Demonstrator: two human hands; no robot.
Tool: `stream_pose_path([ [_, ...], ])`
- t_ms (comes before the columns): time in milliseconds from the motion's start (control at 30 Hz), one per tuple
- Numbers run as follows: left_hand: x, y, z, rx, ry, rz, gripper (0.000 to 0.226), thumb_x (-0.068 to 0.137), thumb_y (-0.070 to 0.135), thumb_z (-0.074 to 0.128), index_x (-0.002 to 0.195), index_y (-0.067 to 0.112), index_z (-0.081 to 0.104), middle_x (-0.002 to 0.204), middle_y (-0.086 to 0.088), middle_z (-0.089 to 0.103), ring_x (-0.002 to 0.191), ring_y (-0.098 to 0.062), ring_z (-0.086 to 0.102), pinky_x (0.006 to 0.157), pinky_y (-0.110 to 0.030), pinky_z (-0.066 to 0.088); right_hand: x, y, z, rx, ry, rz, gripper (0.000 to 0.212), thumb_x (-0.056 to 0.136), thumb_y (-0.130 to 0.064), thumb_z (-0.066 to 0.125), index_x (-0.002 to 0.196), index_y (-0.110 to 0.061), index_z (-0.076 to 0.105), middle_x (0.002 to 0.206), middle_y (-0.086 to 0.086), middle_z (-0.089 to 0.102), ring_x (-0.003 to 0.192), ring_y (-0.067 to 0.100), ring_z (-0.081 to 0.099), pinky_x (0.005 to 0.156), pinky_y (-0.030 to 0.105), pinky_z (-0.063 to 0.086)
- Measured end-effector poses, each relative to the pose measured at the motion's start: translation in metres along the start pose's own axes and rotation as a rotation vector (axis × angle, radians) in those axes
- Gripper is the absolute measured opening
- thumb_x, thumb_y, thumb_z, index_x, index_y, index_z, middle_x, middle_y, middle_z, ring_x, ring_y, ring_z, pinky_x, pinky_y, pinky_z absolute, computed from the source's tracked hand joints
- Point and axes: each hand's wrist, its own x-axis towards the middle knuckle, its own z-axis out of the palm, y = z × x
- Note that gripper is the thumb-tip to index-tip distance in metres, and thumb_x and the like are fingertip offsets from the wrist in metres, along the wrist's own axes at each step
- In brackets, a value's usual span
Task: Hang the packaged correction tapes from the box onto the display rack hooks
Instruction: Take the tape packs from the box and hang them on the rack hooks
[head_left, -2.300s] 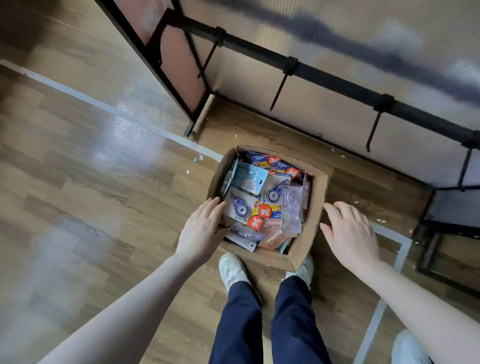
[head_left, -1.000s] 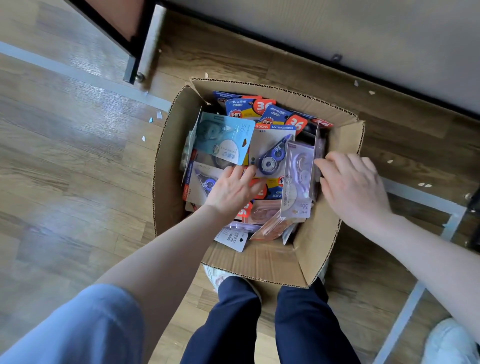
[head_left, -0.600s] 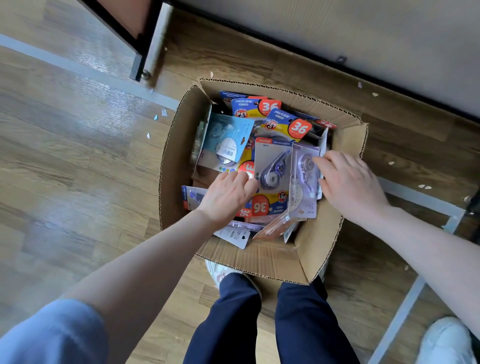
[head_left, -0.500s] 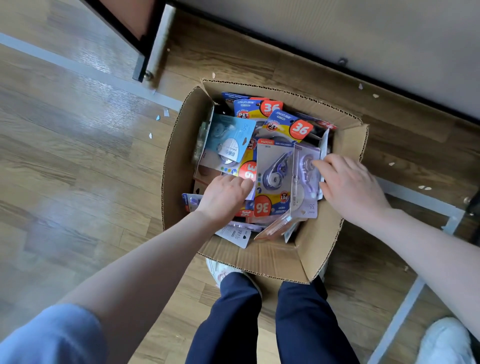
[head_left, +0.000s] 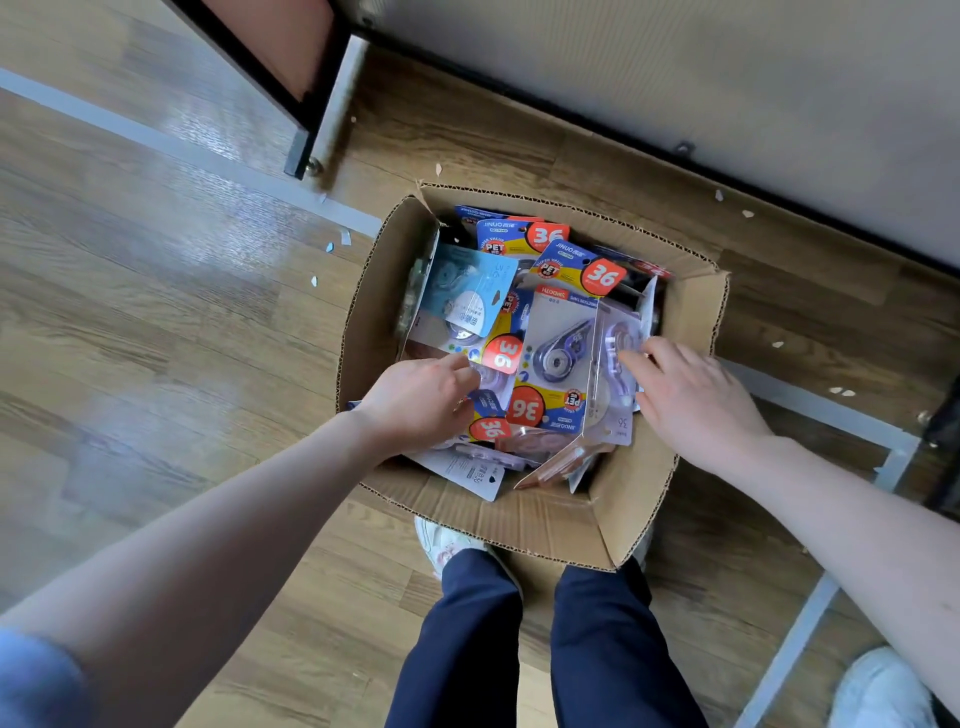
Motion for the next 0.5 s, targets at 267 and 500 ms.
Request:
stream_pose_path([
  [267, 0.004, -0.009, -0.003, -0.004, 0.045, 0.050, 0.025, 0.091, 0.038, 0.051, 0.091, 0.013, 0.056, 0.091, -0.005, 0.061, 0.081, -0.028, 0.058, 0.056, -0.029, 0.029, 0.002, -0.011, 0.011, -0.078, -0.052, -0.204, 0.051, 0.081, -0.002, 0.061, 0.127, -0.015, 0.045, 0.125, 0.010, 0.045, 0.117, 0.029, 0.044, 0.092, 0.038, 0.044],
  [500, -0.002, -0.017, 0.006, -0.078, 0.070, 0.035, 0.025, 0.089, 0.032, 0.059, 0.081, 0.008, 0.055, 0.078, -0.009, 0.059, 0.068, -0.032, 0.056, 0.052, -0.030, 0.029, 0.005, -0.010, 0.035, -0.184, 0.045, -0.519, 0.031, 0.067, 0.005, 0.053, 0.093, -0.006, 0.064, 0.105, 0.015, 0.062, 0.098, 0.033, 0.058, 0.079, 0.043, 0.052],
])
